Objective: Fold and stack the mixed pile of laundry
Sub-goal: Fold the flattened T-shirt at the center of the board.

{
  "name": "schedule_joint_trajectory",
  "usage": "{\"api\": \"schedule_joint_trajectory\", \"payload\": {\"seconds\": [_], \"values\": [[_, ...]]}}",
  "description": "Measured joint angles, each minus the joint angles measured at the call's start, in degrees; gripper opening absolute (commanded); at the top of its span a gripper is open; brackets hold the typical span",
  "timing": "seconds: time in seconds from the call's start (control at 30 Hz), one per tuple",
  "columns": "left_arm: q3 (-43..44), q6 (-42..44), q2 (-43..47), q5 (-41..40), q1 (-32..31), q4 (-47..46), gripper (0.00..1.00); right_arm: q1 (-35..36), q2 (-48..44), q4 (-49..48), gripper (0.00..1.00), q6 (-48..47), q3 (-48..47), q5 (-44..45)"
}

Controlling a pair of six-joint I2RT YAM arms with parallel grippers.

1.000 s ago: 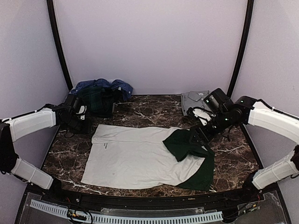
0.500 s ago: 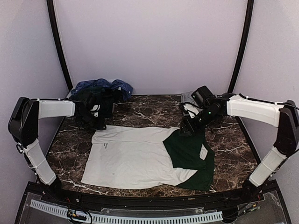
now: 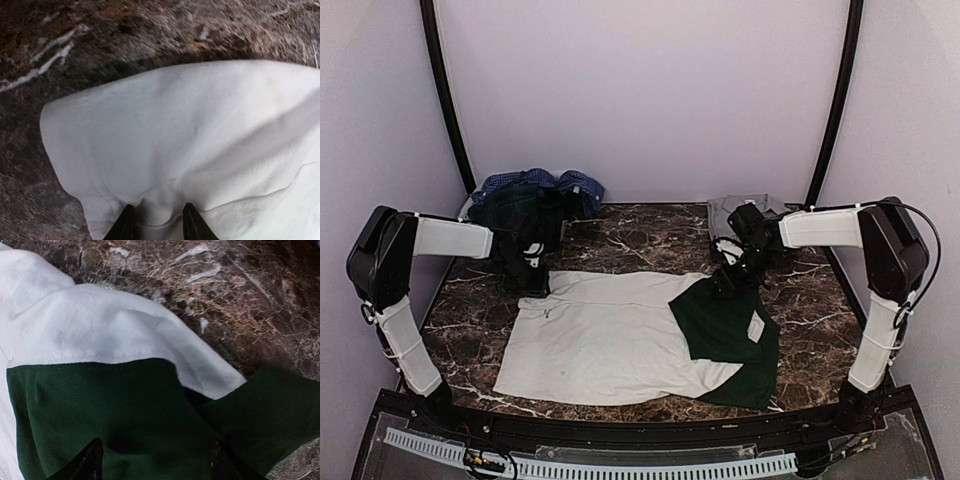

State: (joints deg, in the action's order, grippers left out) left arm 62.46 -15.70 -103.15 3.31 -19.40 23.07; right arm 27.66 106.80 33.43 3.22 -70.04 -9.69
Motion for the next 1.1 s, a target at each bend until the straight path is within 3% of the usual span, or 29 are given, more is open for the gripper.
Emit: {"api": "schedule_joint_trajectory", "payload": {"seconds": [0.13, 0.23, 0.43, 0.63, 0.9, 1.1], "values": [[-3.5, -1.3, 4.5, 0.5, -2.2, 0.9, 0.45, -0.6, -0.2, 0.1, 0.65, -1.5, -1.6, 2.1], [-6.0, -2.8, 10.9, 1.2, -1.4, 1.4, 0.48, 0.7, -2.3, -0.6, 0.63, -3.2, -1.7, 2.4], [-6.9, -5.9, 20.5, 1.9, 5.6, 0.3, 0.49, 12.0, -5.6, -3.5, 0.49, -6.0, -5.5, 2.3], [-9.1, -8.9, 19.4, 2.7, 8.3, -0.3, 0.48, 20.9, 1.8, -5.5, 0.37, -7.8, -13.0, 4.7], [-10.4, -10.4, 17.7, 3.3, 9.1, -0.7, 0.47, 23.5, 13.9, -4.7, 0.36, -9.5, -20.7, 9.2], [-10.6, -10.5, 17.3, 3.5, 9.3, -0.8, 0.47, 23.8, 17.5, -4.1, 0.37, -10.6, -25.0, 11.6]]}}
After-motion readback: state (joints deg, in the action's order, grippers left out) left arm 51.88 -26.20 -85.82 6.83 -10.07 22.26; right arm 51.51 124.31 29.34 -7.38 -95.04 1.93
